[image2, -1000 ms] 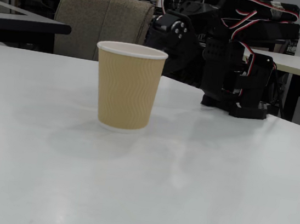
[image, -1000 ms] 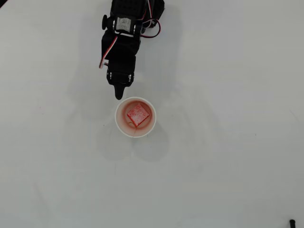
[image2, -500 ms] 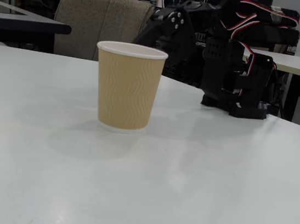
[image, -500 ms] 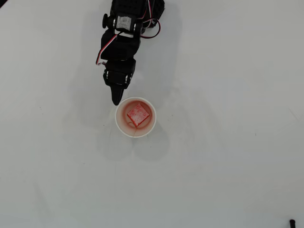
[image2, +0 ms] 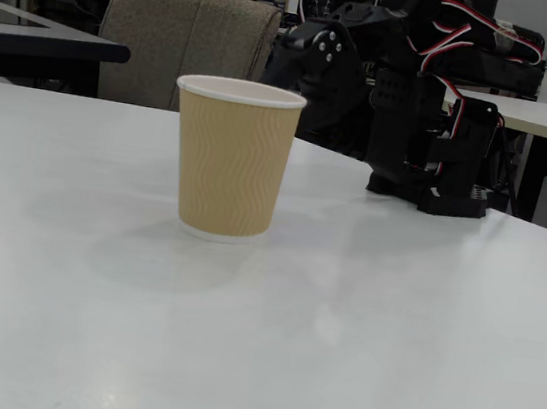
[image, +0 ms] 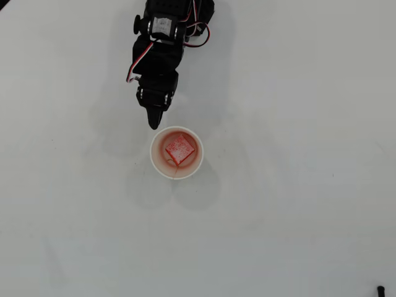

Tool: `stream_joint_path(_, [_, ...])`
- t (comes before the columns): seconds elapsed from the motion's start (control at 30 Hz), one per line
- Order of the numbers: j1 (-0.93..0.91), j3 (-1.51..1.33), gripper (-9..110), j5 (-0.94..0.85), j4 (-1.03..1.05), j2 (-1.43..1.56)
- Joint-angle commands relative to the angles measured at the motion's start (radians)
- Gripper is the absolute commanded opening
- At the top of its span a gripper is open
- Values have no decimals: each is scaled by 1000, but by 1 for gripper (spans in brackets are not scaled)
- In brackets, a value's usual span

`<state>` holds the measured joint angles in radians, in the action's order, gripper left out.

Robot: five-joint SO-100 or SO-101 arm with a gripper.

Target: Grasp a red cube and put it in the cup.

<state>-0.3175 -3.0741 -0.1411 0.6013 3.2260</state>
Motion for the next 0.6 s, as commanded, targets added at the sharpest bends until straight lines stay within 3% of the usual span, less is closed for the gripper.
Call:
stream_joint_path(0.0, [2, -72, 0, 11, 25, 17])
stream_joint_path(0.57, [29, -72, 0, 3, 38, 18])
